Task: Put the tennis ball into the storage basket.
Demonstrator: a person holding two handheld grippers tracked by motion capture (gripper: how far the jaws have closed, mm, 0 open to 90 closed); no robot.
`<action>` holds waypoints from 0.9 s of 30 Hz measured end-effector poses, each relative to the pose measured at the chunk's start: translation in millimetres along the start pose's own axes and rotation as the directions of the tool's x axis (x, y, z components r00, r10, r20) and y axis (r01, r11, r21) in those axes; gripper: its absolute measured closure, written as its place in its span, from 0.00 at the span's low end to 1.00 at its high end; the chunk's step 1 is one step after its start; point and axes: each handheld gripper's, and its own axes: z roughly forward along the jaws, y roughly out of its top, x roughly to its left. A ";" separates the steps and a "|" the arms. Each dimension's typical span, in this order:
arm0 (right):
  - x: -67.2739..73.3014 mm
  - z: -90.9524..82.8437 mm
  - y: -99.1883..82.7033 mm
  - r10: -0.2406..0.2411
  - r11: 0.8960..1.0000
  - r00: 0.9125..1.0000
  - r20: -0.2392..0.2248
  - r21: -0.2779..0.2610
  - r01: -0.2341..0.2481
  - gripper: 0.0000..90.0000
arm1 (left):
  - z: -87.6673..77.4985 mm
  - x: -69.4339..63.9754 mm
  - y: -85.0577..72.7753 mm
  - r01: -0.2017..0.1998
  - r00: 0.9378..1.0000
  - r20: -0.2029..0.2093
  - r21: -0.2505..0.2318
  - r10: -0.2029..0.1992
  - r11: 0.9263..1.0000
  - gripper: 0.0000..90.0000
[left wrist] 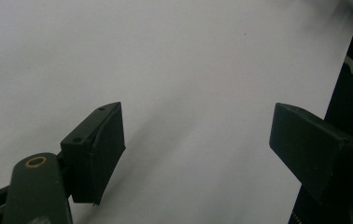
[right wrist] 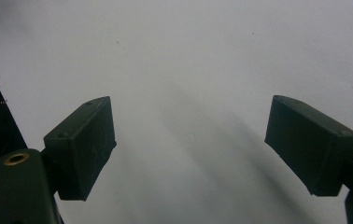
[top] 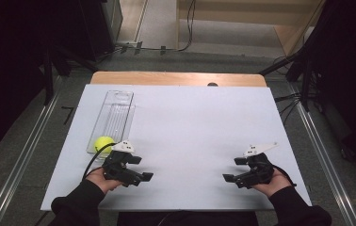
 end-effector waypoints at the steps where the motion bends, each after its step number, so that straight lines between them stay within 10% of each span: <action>1: -0.3 -0.1 -0.1 -0.003 1.000 1.000 0.000 -0.002 0.003 0.15 | -0.7 0.2 -0.7 -0.005 1.000 -0.001 0.005 0.005 1.000 0.20; 27: -0.6 0.5 -0.2 0.000 1.000 1.000 0.001 -0.001 0.000 0.16 | -1.8 3.2 -9.1 0.003 1.000 0.006 0.035 -0.004 0.999 0.20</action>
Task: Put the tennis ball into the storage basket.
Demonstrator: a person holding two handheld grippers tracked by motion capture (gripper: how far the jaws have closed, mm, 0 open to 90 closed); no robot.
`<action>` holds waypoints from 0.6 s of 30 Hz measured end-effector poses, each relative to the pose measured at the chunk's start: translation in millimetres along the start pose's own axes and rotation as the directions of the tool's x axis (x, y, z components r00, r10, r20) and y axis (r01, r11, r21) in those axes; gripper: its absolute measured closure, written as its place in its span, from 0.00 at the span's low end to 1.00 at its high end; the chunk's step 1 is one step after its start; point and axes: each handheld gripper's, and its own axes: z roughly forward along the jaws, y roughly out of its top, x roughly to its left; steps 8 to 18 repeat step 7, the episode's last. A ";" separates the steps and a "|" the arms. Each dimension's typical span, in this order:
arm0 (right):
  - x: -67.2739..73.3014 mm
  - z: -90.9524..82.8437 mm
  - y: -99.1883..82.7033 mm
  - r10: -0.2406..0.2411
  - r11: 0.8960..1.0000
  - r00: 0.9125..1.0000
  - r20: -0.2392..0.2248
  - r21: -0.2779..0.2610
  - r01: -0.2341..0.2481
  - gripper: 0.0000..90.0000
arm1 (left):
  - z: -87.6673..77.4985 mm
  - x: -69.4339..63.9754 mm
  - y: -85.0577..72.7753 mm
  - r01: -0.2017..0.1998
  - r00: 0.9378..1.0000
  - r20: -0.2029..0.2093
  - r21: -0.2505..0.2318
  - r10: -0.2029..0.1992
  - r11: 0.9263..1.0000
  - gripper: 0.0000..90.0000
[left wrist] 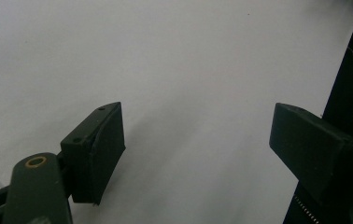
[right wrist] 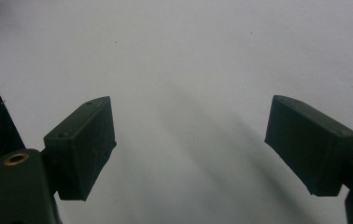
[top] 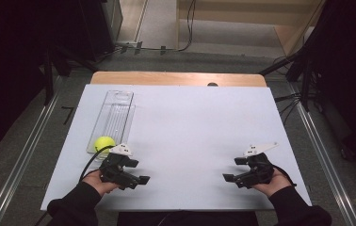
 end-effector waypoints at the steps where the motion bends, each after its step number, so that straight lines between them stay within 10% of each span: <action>1: 0.2 0.1 0.0 0.002 1.000 1.000 0.000 0.000 -0.002 0.15 | 0.1 0.0 0.0 0.000 1.000 0.000 0.001 0.000 1.000 0.20; 18: -0.1 0.0 -0.1 0.000 1.000 1.000 0.000 0.001 0.000 0.15 | 1.9 -0.3 -0.1 -0.008 1.000 -0.002 0.019 0.008 1.000 0.20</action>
